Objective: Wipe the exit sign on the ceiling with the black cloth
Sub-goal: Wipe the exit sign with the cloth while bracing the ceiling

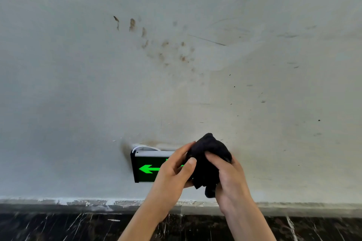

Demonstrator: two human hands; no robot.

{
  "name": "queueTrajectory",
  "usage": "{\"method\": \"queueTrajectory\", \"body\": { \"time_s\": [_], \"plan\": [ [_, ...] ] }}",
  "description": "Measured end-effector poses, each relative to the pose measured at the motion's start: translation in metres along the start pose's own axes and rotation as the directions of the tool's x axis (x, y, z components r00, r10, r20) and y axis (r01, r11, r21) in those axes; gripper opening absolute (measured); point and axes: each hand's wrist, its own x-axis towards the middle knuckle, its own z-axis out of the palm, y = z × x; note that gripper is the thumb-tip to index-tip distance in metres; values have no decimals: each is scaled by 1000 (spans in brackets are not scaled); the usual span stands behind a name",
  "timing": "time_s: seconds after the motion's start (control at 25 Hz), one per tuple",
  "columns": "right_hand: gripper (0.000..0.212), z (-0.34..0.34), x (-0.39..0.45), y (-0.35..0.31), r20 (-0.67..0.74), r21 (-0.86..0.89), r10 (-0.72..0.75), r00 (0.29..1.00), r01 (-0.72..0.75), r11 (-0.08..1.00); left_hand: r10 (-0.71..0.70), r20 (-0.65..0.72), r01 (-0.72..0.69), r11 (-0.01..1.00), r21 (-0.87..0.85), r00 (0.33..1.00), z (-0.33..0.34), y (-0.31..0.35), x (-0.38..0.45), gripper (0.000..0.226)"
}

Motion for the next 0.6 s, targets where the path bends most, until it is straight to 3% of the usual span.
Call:
{"method": "queueTrajectory", "body": {
  "time_s": [0.2,0.32,0.4,0.44,0.48,0.52,0.56,0.6],
  "plan": [
    [16,17,0,5,-23,-24,65,998,-66,998,-61,-44,57,994,-92,997,-5,-15,-2,52],
    [21,26,-5,6,110,-68,159,981,-152,986,-68,-180,70,998,8,981,-10,-27,1,51],
    [29,29,-9,3,250,-210,190,949,-138,968,-97,-284,102,995,5,954,-16,-33,3,43],
    [36,30,-10,0,282,-353,157,947,-50,934,-119,-329,114,993,-35,937,-21,-36,4,39],
    [47,32,-7,-4,288,-530,64,955,103,842,-153,-360,121,986,-112,920,-26,-38,4,35],
    [58,34,0,-7,282,-686,-96,955,270,675,-198,-373,121,968,-218,907,-31,-39,4,32],
    [62,36,8,-12,293,-787,-326,899,420,452,-247,-370,121,936,-332,895,-37,-40,3,32],
    [59,39,18,-21,343,-822,-545,765,525,219,-291,-364,117,895,-430,885,-43,-41,2,36]
  ]
}}
